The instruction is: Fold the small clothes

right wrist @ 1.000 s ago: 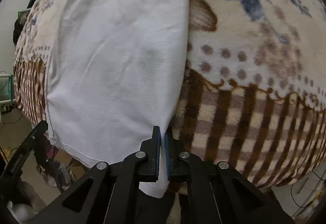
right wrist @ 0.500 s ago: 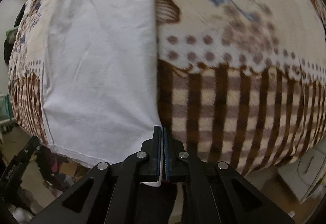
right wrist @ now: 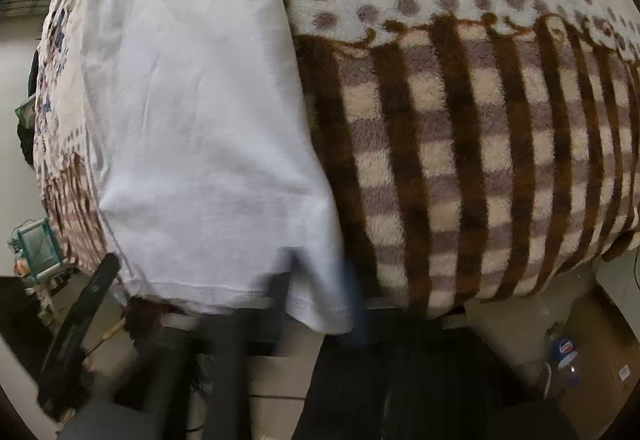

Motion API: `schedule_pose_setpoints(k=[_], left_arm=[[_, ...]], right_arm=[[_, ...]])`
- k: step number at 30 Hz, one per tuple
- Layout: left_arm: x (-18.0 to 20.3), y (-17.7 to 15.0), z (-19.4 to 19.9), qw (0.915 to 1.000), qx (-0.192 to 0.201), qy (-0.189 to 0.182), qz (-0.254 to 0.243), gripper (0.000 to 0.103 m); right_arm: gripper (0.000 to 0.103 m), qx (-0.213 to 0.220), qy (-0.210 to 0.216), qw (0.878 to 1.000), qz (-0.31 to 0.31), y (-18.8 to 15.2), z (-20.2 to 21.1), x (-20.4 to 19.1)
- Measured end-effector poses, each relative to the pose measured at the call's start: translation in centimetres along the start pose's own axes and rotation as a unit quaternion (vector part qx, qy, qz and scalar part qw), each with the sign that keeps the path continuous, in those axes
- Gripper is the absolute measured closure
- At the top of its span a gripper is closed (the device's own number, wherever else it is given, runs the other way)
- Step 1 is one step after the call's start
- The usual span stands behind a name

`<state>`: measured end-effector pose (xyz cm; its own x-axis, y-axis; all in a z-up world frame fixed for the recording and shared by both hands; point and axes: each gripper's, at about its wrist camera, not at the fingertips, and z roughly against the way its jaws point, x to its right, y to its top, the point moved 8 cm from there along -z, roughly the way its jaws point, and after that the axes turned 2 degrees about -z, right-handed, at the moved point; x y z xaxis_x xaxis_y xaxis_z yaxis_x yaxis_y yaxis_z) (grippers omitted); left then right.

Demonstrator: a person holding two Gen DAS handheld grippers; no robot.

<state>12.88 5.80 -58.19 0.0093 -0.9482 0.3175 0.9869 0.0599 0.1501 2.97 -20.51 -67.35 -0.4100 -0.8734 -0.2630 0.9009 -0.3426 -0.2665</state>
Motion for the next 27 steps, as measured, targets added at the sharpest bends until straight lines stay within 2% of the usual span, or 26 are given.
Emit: schedule_pose_setpoints(k=[4, 7, 9, 11, 12, 15, 17, 19, 20, 21, 22, 24, 27], left_arm=[[-0.6, -0.8, 1.4, 0.9998, 0.009, 0.003, 0.019, 0.103], [-1.4, -1.7, 1.4, 0.9995, -0.001, -0.002, 0.033, 0.103], [-2.2, -1.9, 1.3, 0.9964, -0.005, -0.043, 0.073, 0.103], [-3.0, -1.7, 1.2, 0.9935, -0.005, -0.059, 0.098, 0.101], [-3.2, -1.5, 1.1, 0.9926, -0.006, -0.066, 0.102, 0.099], [-2.7, -1.0, 0.6, 0.9938, -0.009, -0.068, 0.087, 0.082], [-2.3, -0.8, -0.4, 0.9965, -0.023, -0.048, 0.064, 0.078], [-2.1, -0.8, -1.7, 0.9976, -0.039, -0.028, 0.05, 0.081], [-1.9, -0.8, -2.0, 0.9979, -0.039, -0.024, 0.046, 0.081], [-1.9, -0.7, -2.1, 0.9985, -0.031, -0.018, 0.042, 0.086], [-1.7, -0.6, -2.0, 0.9992, -0.022, -0.008, 0.033, 0.103], [-1.3, -0.7, -2.0, 0.9996, -0.02, 0.009, 0.017, 0.103], [-1.1, -0.7, -0.9, 0.9997, 0.0, 0.011, 0.02, 0.103]], right_arm=[[0.101, 0.028, -0.02, 0.999, 0.027, -1.0, 1.2, 0.0], [0.101, 0.037, -0.026, 0.998, 0.043, -1.7, 2.3, 0.0], [0.101, 0.04, -0.033, 0.998, 0.045, -2.0, 2.5, 0.1], [0.101, 0.029, -0.028, 0.998, 0.044, -1.9, 2.7, 0.7], [0.101, 0.025, -0.023, 0.999, 0.038, -1.7, 2.8, 1.0], [0.101, 0.011, -0.009, 1.0, 0.021, -1.1, 2.6, 0.8], [0.101, 0.009, -0.011, 1.0, 0.021, -0.9, 2.7, 0.9], [0.101, 0.01, -0.015, 1.0, 0.023, -0.7, 2.8, 1.0], [0.101, 0.012, -0.017, 1.0, 0.022, -0.7, 2.6, 0.7], [0.101, 0.013, -0.017, 1.0, 0.02, -0.8, 2.2, 0.1], [0.101, 0.015, -0.017, 1.0, 0.016, -1.0, 1.8, -0.5], [0.101, 0.019, -0.016, 1.0, 0.013, -1.2, 1.8, -0.4], [0.101, 0.029, -0.017, 0.999, 0.012, -1.7, 1.2, -1.1]])
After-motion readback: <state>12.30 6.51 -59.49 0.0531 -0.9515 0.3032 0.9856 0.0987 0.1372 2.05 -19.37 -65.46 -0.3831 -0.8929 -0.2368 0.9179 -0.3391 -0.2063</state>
